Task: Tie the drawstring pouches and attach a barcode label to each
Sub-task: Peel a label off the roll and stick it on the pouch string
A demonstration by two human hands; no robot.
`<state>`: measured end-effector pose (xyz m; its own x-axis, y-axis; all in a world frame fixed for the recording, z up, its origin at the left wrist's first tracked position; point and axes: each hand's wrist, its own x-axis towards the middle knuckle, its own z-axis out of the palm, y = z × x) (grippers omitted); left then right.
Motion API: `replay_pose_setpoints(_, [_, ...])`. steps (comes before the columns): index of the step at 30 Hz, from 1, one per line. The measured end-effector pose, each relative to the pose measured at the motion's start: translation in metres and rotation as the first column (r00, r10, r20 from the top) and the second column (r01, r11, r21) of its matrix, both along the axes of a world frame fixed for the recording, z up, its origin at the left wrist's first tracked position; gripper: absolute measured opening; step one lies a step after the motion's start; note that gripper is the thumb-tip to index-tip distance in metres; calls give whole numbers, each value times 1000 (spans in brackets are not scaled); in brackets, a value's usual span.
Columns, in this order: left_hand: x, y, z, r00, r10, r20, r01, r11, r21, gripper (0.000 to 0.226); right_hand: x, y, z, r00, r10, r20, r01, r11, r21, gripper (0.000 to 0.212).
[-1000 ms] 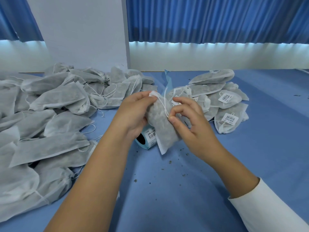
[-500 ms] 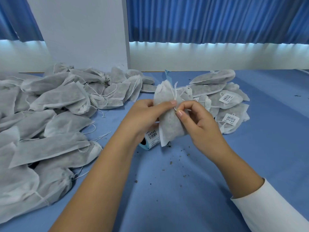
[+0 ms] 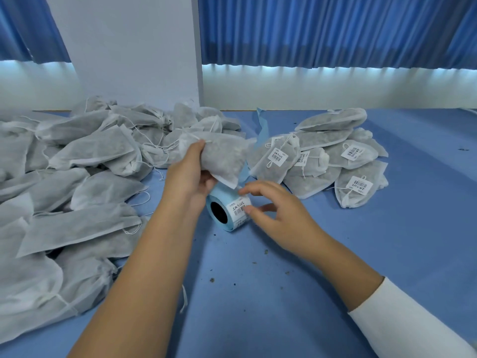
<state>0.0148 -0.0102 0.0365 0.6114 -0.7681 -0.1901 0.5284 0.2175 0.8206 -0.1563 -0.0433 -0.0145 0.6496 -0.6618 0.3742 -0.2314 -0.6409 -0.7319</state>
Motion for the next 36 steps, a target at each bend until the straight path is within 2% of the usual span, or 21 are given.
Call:
replay_pose_setpoints(4, [-1,-4,-4,992,-121,-40,121,993,7,12,2,-2,-2,999,-39,-30,36,996,-86,31])
replay_pose_setpoints(8, [-1,-4,-4,985,-172,15,171,985,25,11,0,-2,-1,997,-81,-16,79,991,-108,26])
replay_pose_setpoints(19, [-8,-8,-7,971,-127,202,110,990,91,13,0,3,-2,977,-173,124,198,953,-231,13])
replay_pose_setpoints(27, [-8,-10,-7,970,-116,214,95,990,104,13,-5,5,4,984,-167,53,174,968,-181,7])
replay_pose_setpoints(29, [-7,-10,-8,969,-112,222,88,989,116,13,-9,5,8,990,-143,3,142,983,-115,16])
replay_pose_setpoints(31, [-5,-11,-9,966,-113,231,84,988,130,13,-13,3,12,995,-95,-19,95,995,9,15])
replay_pose_setpoints(33, [-3,-11,-10,965,-112,238,80,987,142,14,-17,1,15,999,-26,18,25,995,94,18])
replay_pose_setpoints(36, [-3,-12,-11,961,-119,248,81,984,159,15,-22,-1,21,997,27,74,-36,992,121,19])
